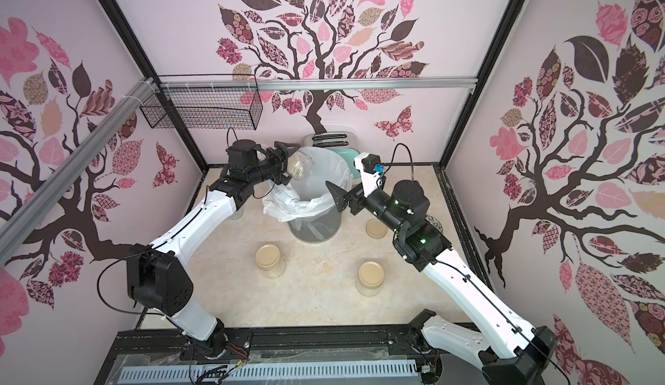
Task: Empty moldy rice from jars
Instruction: Pour the moldy rice from the jar into the trash bin.
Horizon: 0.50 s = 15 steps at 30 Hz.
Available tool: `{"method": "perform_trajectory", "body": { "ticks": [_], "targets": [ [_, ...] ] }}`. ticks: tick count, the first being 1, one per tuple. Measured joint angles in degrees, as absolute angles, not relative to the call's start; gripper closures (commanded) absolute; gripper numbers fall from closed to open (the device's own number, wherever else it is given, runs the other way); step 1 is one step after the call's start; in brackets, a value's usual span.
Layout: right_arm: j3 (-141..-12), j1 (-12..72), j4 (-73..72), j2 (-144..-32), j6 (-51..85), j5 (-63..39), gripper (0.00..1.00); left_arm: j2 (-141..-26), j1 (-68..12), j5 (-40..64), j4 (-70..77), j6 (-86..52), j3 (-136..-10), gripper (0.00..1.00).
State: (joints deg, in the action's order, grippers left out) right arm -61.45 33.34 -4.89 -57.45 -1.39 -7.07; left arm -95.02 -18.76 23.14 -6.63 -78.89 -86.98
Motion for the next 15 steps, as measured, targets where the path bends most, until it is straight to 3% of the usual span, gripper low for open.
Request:
{"method": "perform_trajectory", "body": {
  "ticks": [15],
  "targets": [
    [-45.84, 33.28, 2.39, -44.05, 8.78, -1.28, 0.0, -96.55, -18.76, 17.78, -13.63, -61.73, -91.94, 0.37]
  ]
}}
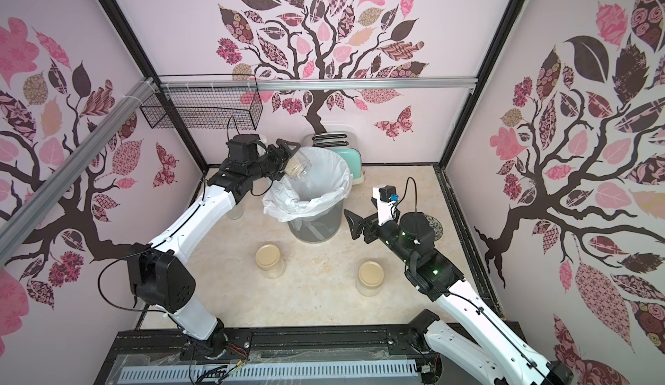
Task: Empty moldy rice from jars
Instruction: Pour the moldy rice from the jar into the trash bin.
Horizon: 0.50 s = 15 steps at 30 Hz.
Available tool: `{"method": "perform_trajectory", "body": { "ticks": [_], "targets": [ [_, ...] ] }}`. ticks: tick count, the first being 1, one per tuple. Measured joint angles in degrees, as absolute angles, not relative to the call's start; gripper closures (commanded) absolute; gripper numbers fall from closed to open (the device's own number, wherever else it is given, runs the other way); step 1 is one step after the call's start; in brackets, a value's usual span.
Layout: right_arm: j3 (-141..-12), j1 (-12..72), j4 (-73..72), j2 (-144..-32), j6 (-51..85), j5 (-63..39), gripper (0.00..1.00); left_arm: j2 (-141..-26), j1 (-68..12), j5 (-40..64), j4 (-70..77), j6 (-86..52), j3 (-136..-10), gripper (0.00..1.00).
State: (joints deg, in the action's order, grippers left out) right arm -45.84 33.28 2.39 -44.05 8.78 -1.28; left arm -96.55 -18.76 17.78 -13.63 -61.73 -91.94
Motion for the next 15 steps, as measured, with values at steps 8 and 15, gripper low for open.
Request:
{"method": "perform_trajectory", "body": {
  "ticks": [8, 15],
  "targets": [
    [-43.53, 33.28, 6.2, -40.73, 11.88, -1.3, 0.0, -97.45, -18.81, 13.98, -14.31, -57.3, -92.51, 0.37],
    [-40.42, 33.28, 7.73, -37.06, 13.34, -1.45, 0.01, -98.98, -18.85, 13.3, -13.85, -56.93, -94.65, 0.37]
  ]
}}
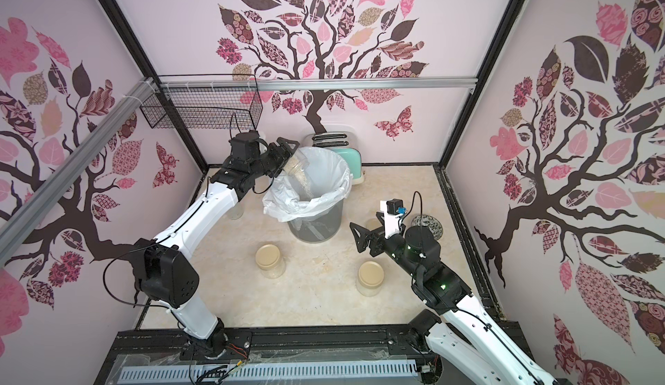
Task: Empty moldy rice from jars
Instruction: Pour the moldy rice from the jar into the trash bin.
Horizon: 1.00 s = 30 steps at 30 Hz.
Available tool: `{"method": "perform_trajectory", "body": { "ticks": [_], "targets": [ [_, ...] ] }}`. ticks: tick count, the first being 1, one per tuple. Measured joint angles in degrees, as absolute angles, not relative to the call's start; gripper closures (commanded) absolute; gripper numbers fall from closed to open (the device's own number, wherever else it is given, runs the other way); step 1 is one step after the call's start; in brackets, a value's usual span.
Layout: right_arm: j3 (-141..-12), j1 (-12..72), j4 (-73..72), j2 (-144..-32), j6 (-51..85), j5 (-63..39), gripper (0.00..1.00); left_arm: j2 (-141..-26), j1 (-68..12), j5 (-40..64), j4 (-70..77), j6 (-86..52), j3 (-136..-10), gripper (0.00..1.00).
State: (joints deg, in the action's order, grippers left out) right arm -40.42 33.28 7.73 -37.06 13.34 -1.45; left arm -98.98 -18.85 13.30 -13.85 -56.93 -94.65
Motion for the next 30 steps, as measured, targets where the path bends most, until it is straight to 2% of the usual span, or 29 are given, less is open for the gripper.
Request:
{"method": "perform_trajectory", "body": {
  "ticks": [30],
  "targets": [
    [-36.45, 33.28, 8.84, -33.58, 18.26, -3.27, 0.0, -99.22, -20.62, 10.33, -17.93, -47.92, -97.38, 0.38]
  ]
}}
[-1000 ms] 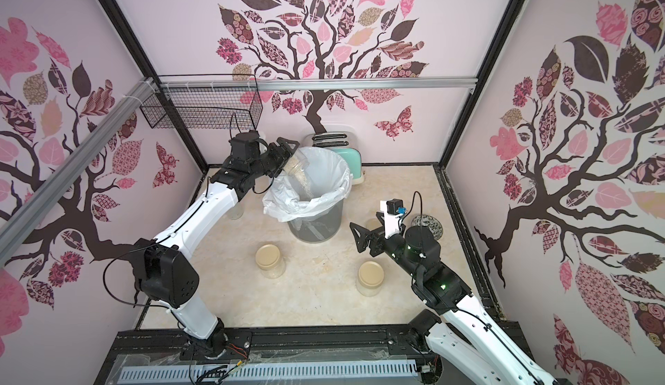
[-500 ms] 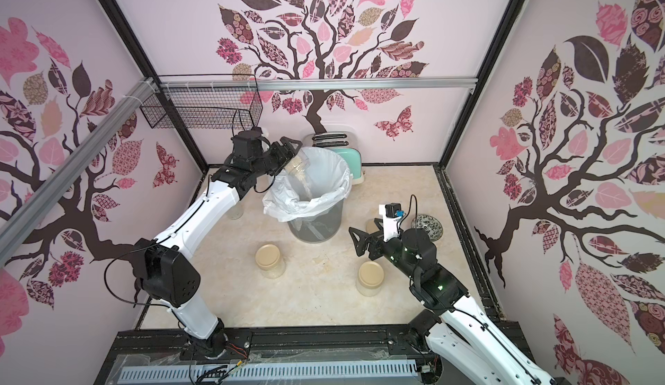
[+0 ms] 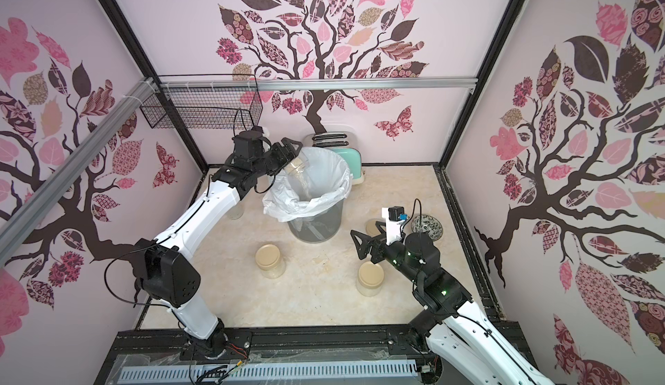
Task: Empty moldy rice from jars
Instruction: Pour the moldy rice from the jar into the trash bin.
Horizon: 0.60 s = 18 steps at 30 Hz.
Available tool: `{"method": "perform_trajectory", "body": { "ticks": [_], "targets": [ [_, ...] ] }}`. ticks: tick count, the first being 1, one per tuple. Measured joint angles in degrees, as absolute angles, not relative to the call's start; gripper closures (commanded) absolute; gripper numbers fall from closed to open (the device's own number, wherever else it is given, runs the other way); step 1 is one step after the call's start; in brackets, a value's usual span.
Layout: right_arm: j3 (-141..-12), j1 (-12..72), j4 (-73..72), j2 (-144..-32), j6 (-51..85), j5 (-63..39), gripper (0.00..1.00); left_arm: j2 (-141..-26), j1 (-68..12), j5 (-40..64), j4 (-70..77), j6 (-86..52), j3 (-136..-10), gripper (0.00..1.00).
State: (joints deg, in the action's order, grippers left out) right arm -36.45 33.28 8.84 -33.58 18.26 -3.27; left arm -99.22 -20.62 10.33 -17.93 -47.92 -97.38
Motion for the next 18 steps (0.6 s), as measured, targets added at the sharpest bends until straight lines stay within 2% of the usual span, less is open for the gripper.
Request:
{"method": "perform_trajectory", "body": {
  "ticks": [18],
  "targets": [
    [-34.54, 33.28, 8.71, -32.4, 19.33, -3.95, 0.0, -98.98, -22.55, 5.74, -19.42, -40.73, -98.21, 0.37]
  ]
}}
